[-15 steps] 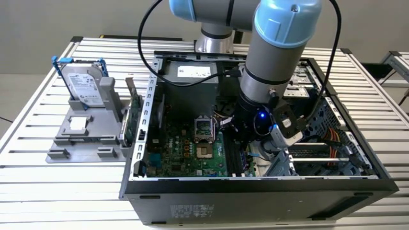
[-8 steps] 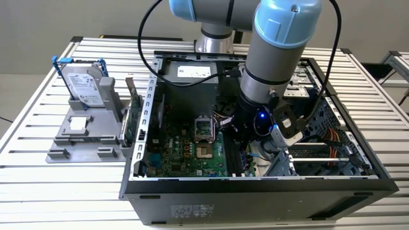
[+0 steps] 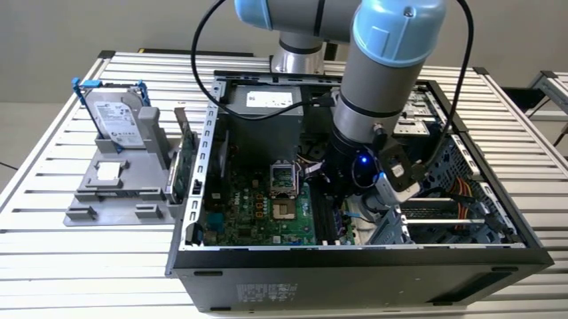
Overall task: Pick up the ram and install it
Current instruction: 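Insert the ram into the slot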
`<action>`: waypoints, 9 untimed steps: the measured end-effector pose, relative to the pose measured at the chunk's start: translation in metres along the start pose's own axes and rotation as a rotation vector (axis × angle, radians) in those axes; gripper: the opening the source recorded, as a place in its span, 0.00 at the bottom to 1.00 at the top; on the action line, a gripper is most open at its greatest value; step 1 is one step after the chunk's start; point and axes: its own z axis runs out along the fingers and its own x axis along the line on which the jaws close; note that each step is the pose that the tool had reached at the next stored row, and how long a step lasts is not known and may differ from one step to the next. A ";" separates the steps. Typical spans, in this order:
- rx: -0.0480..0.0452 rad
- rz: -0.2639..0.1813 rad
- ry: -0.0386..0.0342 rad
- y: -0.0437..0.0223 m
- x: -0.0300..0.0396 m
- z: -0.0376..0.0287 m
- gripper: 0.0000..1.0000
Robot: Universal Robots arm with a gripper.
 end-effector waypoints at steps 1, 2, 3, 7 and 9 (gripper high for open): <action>0.0002 0.000 0.0000 0.0002 0.0003 0.0000 0.00; 0.0000 0.000 0.0000 0.0003 0.0005 0.0001 0.00; 0.0001 0.000 0.0001 0.0003 0.0005 0.0003 0.00; -0.0002 0.000 0.0004 0.0003 0.0005 0.0005 0.00; -0.0002 0.000 0.0005 0.0003 0.0005 0.0005 0.00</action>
